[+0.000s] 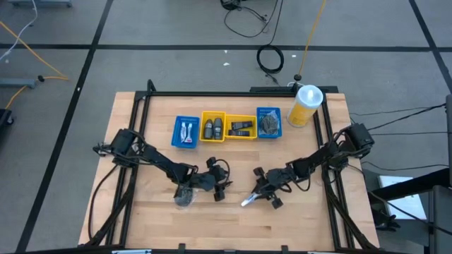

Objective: Pick & Place Travel size toiletries
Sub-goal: Put the toothpaste into the left blue basket

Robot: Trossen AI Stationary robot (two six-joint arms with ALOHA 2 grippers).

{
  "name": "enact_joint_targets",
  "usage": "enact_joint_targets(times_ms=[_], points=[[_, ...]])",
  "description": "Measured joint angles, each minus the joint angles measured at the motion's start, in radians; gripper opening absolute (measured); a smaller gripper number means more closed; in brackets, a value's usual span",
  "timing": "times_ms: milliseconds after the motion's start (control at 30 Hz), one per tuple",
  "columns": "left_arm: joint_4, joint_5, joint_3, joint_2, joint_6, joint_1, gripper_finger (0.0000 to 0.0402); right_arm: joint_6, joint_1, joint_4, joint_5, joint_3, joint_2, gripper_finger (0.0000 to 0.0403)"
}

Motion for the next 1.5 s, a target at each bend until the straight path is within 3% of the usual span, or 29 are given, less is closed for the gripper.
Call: enact_joint_targets(times_ms=[200,367,500,633,800,1100,1300,1500], points=[[0.001,-0.015,-0.001,-0.040,0.031,-0.003,0.0195,-0.048,-0.028,0.039,0.135,-0.007,-0.023,0.0036],[0.000,-0.105,0.000,-0.187,0.125,-0.048,0.0195,-0.096,-0.068,0.319,0.250,-0.051,-0.011,0.0033],[0.025,-0.247,0.001,-0.256,0.156,-0.096,0.0195,-0.102,-0.089,0.558,0.337,-0.072,0.011,0.0037],[0.088,-0.322,0.001,-0.256,0.123,-0.090,0.0196,-0.109,-0.088,0.629,0.410,-0.072,0.018,0.0033],[0.066,-0.296,0.000,-0.242,-0.014,-0.031,0.0196,-0.120,-0.088,0.643,0.414,-0.070,0.018,0.0036],[0.092,-0.025,0.000,-0.193,-0.107,0.049,0.0196,-0.120,-0.088,0.650,0.407,-0.069,0.017,0.0036],[0.133,-0.011,0.000,-0.157,-0.110,0.057,0.0192,-0.111,-0.088,0.651,0.407,-0.069,0.017,0.0043],[0.163,-0.015,0.000,-0.158,-0.080,0.049,0.0147,-0.109,-0.088,0.633,0.406,-0.068,0.017,0.0045]])
